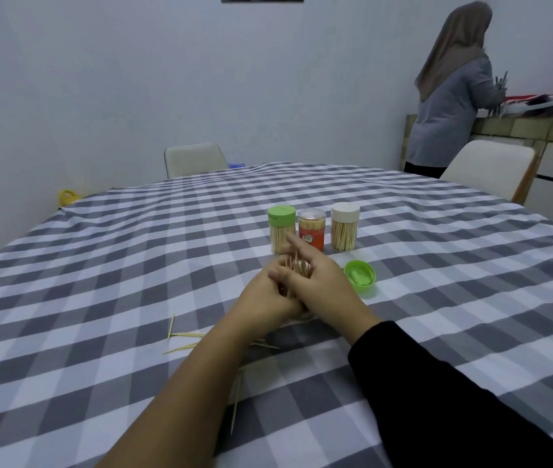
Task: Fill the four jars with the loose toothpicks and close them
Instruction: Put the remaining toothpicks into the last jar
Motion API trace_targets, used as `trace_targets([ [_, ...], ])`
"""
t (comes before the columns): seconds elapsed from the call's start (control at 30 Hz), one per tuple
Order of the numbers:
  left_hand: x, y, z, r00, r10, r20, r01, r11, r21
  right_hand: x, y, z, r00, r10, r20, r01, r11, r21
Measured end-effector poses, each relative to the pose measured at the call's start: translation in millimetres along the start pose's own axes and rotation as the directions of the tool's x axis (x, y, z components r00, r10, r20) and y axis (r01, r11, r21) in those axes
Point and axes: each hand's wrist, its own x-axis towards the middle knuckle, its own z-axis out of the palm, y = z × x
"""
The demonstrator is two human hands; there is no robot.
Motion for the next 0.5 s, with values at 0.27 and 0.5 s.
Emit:
trace_targets([
  [0.27, 2, -8, -2, 0.998, -0.059, -0.032, 0.055, 0.992, -0.11, -2, 7, 2, 0.983, -0.14, -0.12, 0.123, 0.983, -0.137],
  [0.5, 2, -9, -1, 0.998, -0.043, -0.055, 0.039, 0.996, -0.078, -5, 8, -2, 0.992, -0.128, -0.019, 0.125, 0.983, -0.135],
])
